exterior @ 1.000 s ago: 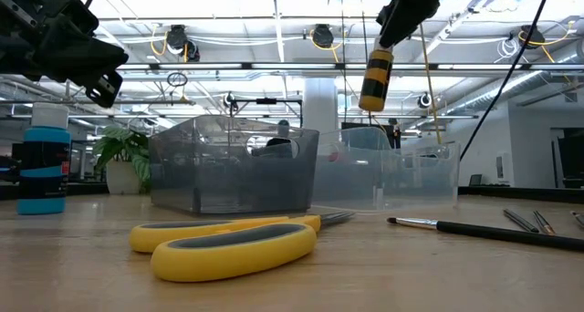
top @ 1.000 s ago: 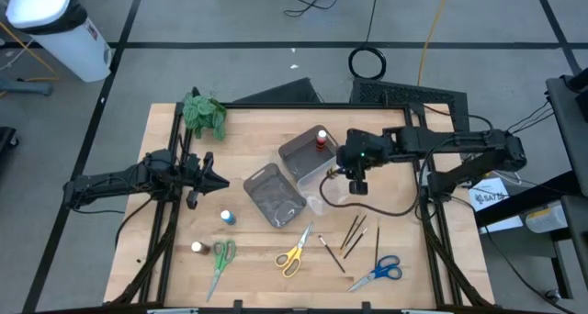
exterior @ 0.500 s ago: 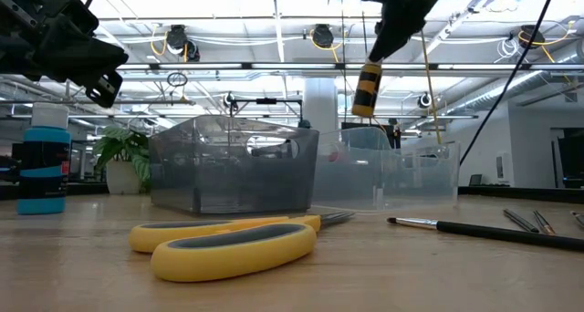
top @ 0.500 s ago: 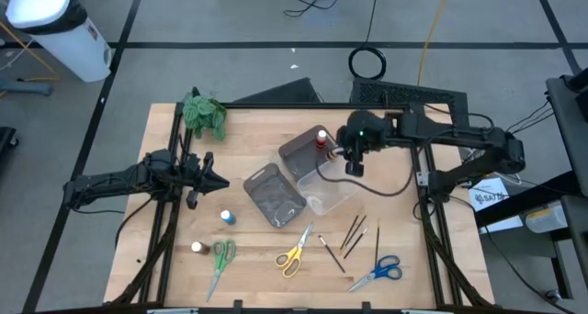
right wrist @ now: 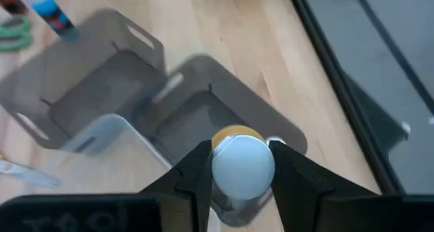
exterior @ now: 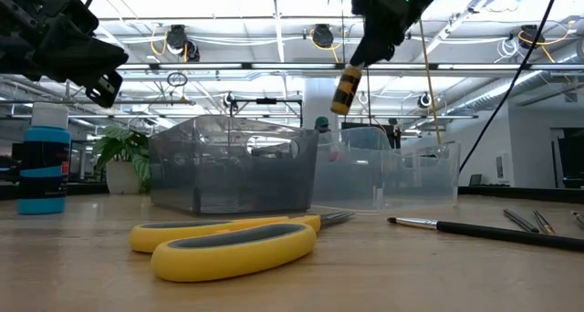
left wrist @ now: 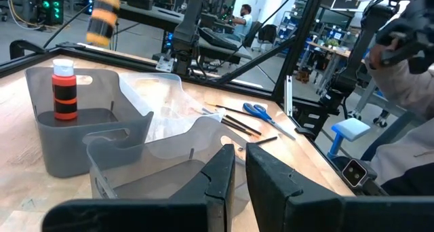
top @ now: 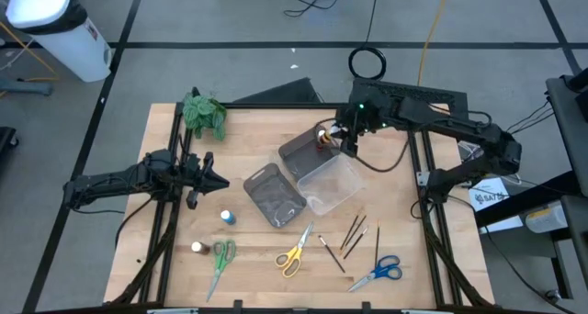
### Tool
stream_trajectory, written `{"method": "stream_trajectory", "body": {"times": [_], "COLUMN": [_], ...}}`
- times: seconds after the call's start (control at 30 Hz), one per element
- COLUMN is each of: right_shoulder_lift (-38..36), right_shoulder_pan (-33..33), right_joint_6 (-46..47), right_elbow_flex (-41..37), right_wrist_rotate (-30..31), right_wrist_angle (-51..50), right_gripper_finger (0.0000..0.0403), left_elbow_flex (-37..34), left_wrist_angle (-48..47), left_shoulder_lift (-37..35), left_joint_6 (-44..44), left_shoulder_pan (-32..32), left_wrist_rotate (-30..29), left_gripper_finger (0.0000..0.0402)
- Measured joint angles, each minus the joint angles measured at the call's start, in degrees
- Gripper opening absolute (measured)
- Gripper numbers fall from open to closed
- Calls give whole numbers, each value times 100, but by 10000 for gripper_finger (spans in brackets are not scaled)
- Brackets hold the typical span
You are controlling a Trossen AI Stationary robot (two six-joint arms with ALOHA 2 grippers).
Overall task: Pick & Place Paint Supplies
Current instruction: Put the yellow paint bottle into the top black bin
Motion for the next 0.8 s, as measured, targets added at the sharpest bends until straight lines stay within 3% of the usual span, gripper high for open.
{"method": "stream_trajectory", "body": {"times": [0.33, 0.8], "right_shoulder_lift": [1017, 1646], "right_shoulder_pan": [-88, -88], "right_joint_6": [-131, -194], "right_elbow_flex": [-1, -1], "right_wrist_rotate": [-120, -90], "right_wrist_angle": [-44, -42], "right_gripper_finger": [119, 120], "left_elbow_flex": [1, 0], "left_wrist_angle": [0, 0], "left_shoulder_lift": [0, 0], "left_joint_6": [0, 0], "left_shoulder_pan": [-1, -1], "left_wrist_rotate": [2, 0], "left_gripper_finger": [47, 47]}}
